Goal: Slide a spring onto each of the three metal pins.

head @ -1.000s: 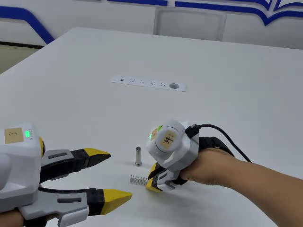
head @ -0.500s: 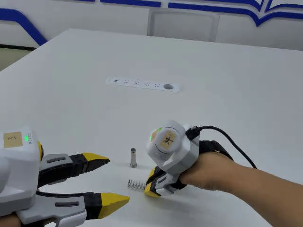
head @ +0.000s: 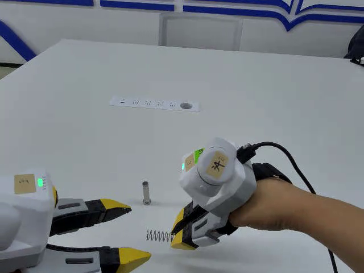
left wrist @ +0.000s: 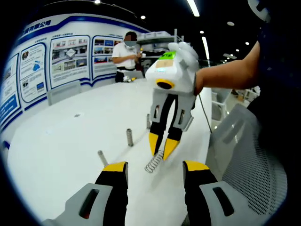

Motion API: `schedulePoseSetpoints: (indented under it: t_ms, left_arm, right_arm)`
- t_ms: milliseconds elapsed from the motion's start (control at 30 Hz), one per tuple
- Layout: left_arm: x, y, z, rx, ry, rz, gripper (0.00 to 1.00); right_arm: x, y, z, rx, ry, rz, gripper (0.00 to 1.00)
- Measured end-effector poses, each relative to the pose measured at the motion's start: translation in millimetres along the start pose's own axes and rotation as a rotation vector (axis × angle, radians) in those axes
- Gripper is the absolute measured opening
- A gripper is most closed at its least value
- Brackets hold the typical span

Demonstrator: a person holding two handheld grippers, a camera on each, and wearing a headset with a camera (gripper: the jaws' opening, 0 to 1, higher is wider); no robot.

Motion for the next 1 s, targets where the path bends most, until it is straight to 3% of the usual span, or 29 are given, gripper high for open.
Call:
schedulePoseSetpoints:
  t_ms: [200,367,633,1000]
  left_arm:
    - [-8.1,1.1,8.5,-0.082,0.031,-0.042,0.47]
    - [-12.2,-2.8,15.8,-0.126,0.05,-0.047,0.47]
    - [-14.5,-6.1,20.8,-0.176,0.069,-0.042,0.4]
    - [-16.8,-11.9,28.3,-0.24,0.103,-0.028,0.17]
  right_arm:
    - [25.2,-1.1,-15.3,0.044,-0.012,-0.009,0.11]
    - [37.4,-0.5,-18.6,0.062,-0.006,-0.025,0.11]
    - [42.7,-1.3,-23.8,0.073,-0.015,-0.039,0.11]
    - [41.5,-8.7,-30.8,0.121,-0.029,-0.064,0.11]
Point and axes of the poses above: the centre of the closed fingertips' face, and the gripper's own axes: x roughly backward along the fingers, z roughly to its right, y roughly out of its underside, the point moved 4 cm from there along x, roughly backward along the fingers, and after that the axes turned 9 degrees about -z, right-handed, at the moved point
